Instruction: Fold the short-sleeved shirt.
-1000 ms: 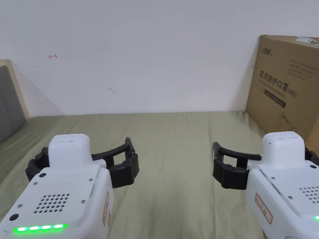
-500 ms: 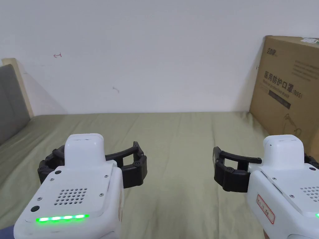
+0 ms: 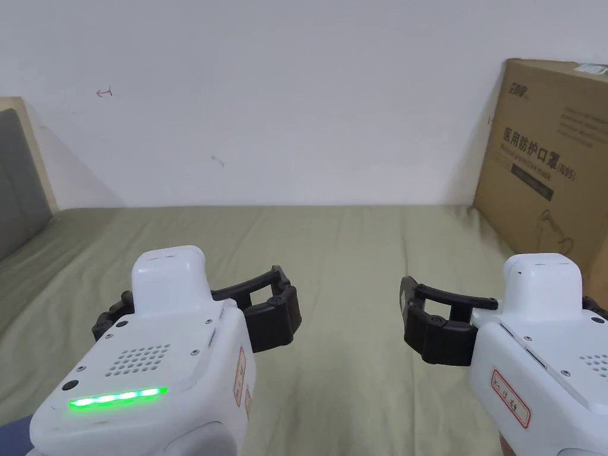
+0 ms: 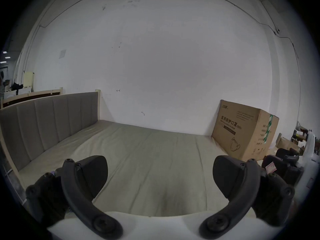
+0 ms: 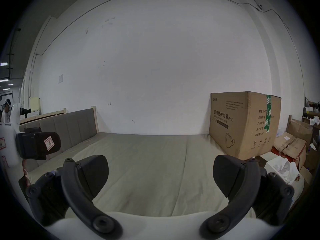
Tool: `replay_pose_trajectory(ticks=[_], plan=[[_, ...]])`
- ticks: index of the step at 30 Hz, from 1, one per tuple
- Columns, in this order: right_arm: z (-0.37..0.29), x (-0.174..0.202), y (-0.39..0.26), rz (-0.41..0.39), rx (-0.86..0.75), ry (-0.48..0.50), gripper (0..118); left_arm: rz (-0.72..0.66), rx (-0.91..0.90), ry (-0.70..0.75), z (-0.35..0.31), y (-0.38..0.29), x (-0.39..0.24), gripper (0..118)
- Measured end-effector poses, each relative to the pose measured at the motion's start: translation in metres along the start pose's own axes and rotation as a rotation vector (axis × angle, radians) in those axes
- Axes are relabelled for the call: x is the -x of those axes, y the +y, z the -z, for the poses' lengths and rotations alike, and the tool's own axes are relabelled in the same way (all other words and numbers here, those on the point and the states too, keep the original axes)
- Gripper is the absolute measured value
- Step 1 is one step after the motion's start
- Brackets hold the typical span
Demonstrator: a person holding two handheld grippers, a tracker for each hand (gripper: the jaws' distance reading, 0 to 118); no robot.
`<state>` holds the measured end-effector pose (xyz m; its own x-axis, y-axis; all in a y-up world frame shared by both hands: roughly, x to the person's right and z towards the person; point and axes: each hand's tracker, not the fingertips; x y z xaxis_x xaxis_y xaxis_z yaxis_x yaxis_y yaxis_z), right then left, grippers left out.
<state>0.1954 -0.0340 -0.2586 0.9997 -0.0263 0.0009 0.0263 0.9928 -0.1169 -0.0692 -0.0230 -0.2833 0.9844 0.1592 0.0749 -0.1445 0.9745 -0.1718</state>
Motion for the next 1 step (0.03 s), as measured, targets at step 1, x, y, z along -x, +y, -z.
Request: replay_pose_trajectory(ticks=[1], plan=[[0.0004, 0.0002, -0.0006, -0.003, 0.001, -0.002, 118, -0.001, -0.004, -0.003, 0.0003, -0.0002, 0.0, 118]])
